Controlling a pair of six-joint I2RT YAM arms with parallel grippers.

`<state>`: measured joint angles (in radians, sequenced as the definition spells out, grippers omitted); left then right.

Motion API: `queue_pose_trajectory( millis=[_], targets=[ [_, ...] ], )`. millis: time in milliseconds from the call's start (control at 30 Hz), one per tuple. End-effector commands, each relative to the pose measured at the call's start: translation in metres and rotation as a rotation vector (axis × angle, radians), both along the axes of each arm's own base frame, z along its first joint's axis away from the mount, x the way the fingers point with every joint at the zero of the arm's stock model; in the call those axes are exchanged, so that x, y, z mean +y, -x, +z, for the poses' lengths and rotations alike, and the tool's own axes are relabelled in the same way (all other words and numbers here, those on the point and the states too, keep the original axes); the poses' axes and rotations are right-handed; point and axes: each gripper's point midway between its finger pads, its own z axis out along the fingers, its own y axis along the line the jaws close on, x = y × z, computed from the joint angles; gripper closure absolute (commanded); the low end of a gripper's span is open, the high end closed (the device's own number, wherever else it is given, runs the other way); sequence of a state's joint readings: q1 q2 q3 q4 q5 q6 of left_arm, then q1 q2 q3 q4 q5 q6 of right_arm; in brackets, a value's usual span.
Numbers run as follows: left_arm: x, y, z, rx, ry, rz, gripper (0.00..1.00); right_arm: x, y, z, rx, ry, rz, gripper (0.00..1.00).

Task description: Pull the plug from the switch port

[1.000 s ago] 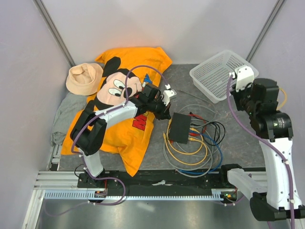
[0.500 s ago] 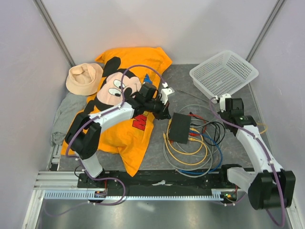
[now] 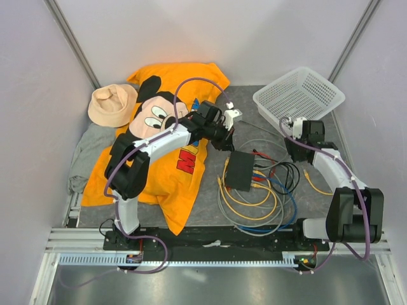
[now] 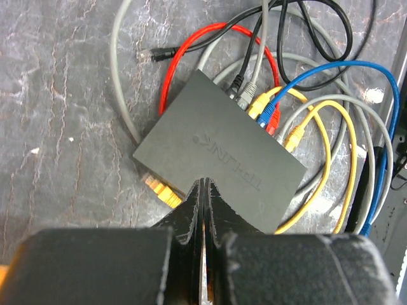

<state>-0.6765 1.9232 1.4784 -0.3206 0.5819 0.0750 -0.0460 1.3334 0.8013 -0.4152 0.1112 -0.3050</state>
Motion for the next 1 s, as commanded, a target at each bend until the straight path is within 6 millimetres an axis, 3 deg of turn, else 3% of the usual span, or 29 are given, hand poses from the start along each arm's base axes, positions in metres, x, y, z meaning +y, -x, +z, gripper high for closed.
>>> queue_pose_trajectory(
  millis=[0, 33, 67, 133, 333, 400, 467, 500, 533, 800, 867, 967],
  targets=[
    [-0.007, 0.006, 0.014, -0.023, 0.027, -0.091, 0.99, 0.073, -0.039, 0.054, -0.109, -0.348, 0.141, 0.36],
    [-0.005, 0.010, 0.011, -0.020, 0.021, -0.103, 0.98, 0.093, -0.043, 0.063, -0.110, -0.378, 0.203, 0.36],
    [-0.001, 0.013, 0.017, -0.035, 0.026, -0.106, 0.98, 0.105, -0.039, 0.059, -0.069, -0.397, 0.246, 0.36],
    [0.007, 0.026, 0.004, -0.030, 0.016, -0.144, 0.98, 0.143, -0.029, 0.061, -0.028, -0.454, 0.428, 0.35],
    [0.021, 0.056, -0.007, -0.012, 0.015, -0.215, 0.98, 0.190, -0.028, 0.042, 0.103, -0.617, 0.532, 0.36],
    [0.021, 0.066, -0.013, -0.110, -0.010, -0.300, 0.98, 0.196, -0.031, 0.039, 0.117, -0.619, 0.570, 0.36],
    [0.026, 0.073, -0.031, -0.214, -0.051, -0.377, 0.99, 0.199, -0.025, 0.019, 0.222, -0.630, 0.572, 0.38],
    [0.025, 0.078, -0.032, -0.243, -0.047, -0.402, 0.98, 0.200, -0.034, 0.024, 0.223, -0.630, 0.577, 0.41],
    [0.025, 0.085, -0.038, -0.246, -0.044, -0.428, 0.98, 0.201, -0.028, 0.013, 0.289, -0.646, 0.565, 0.45],
    [-0.005, 0.113, -0.058, -0.338, -0.032, -0.633, 0.99, 0.205, -0.040, 0.017, 0.252, -0.681, 0.600, 0.46],
    [-0.012, 0.109, -0.069, -0.339, -0.061, -0.632, 0.98, 0.204, -0.039, 0.014, 0.252, -0.673, 0.610, 0.46],
    [-0.014, 0.085, -0.089, -0.423, -0.177, -0.572, 0.98, 0.196, -0.041, 0.014, 0.242, -0.661, 0.596, 0.46]
  ],
)
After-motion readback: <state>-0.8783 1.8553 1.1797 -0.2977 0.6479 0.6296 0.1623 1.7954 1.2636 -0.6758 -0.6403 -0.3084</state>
